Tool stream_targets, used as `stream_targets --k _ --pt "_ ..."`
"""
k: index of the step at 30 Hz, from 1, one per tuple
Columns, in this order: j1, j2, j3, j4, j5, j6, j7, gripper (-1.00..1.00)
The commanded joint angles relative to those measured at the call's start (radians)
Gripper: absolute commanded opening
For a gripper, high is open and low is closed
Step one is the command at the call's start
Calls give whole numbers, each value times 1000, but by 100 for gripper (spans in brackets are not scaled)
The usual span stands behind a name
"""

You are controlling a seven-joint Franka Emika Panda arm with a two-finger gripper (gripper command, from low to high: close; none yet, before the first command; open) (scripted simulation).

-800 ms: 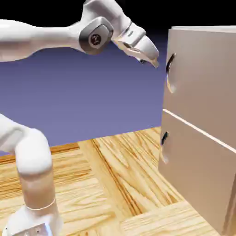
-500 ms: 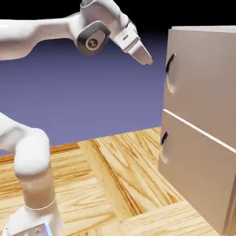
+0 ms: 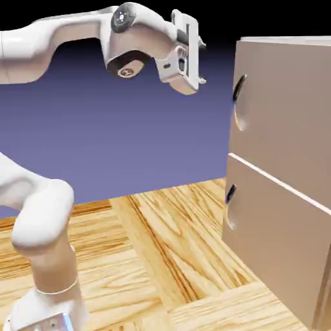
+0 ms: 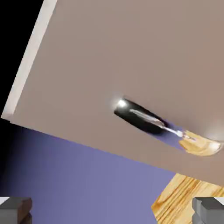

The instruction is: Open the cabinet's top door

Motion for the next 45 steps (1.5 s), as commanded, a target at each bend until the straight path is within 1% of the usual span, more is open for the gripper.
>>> stream_targets --k 1,39,41,45 --pt "-13 -1 14 1 44 9 14 100" --pt "-518 -23 561 32 1697 333 537 100" --pt "-521 -23 564 32 1706 335 540 100" --pt "-665 41 667 135 1729 319 516 100"
